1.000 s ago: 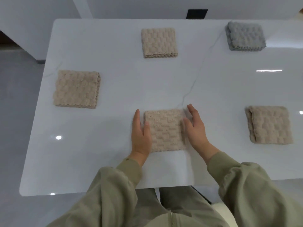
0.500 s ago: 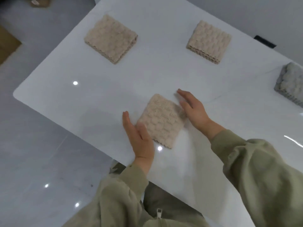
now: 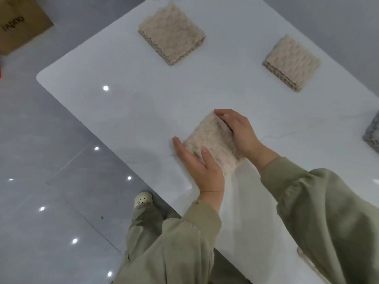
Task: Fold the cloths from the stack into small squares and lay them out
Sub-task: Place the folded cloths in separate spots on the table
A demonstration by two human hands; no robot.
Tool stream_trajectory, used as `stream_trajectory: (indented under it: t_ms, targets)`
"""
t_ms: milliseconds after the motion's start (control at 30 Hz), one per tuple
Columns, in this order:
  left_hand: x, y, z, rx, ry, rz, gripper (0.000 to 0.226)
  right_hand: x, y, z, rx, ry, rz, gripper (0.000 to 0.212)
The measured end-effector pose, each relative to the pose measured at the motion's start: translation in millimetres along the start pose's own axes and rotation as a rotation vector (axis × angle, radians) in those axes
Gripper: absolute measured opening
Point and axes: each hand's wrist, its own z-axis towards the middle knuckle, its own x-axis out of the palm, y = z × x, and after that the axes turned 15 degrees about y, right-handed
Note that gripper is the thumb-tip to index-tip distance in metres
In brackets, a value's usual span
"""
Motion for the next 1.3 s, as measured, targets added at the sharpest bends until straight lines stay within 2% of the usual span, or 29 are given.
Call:
stream_trajectory:
  t_ms: [267, 433, 500, 567, 633, 733, 833, 1067, 1300]
  targets:
    - [1, 5, 5, -0.035, 0.011, -0.019, 0.072, 3, 3, -6, 0.007, -0.015, 0.031, 0.045]
    - [-21, 2, -2, -0.028, 0.143, 0.098, 0.068, -5, 9, -12, 0.016, -0.083, -0.053, 0.036]
    - [-40, -6, 3, 0.069, 0.218, 0.280, 0.069, -8, 13, -16, 0.029, -0.120, -0.101, 0.037]
    - [-59, -17, 18, 0.138, 0.360, 0.520, 0.070, -5, 20, -20, 0.029, -0.160, -0.145, 0.038]
    - [-77, -30, 41, 0.218, 0.527, 0.880, 0.071, 3, 29, -20, 0.021, -0.188, -0.219, 0.038]
    - [-100, -49, 81, 0.417, 0.655, 1.388, 0.070, 17, 48, -15, 0.012, -0.214, -0.363, 0.042]
    - [-119, -72, 122, 0.549, 0.698, 1.584, 0.068, 35, 69, -3, 0.006, -0.248, -0.536, 0.045]
    - [-161, -124, 210, 0.601, 0.839, 1.712, 0.072, 87, 120, 53, 0.171, -0.337, -0.810, 0.055]
    - [-209, -164, 291, 0.701, 0.983, 1.664, 0.072, 141, 174, 94, 0.352, -0.489, -0.758, 0.060]
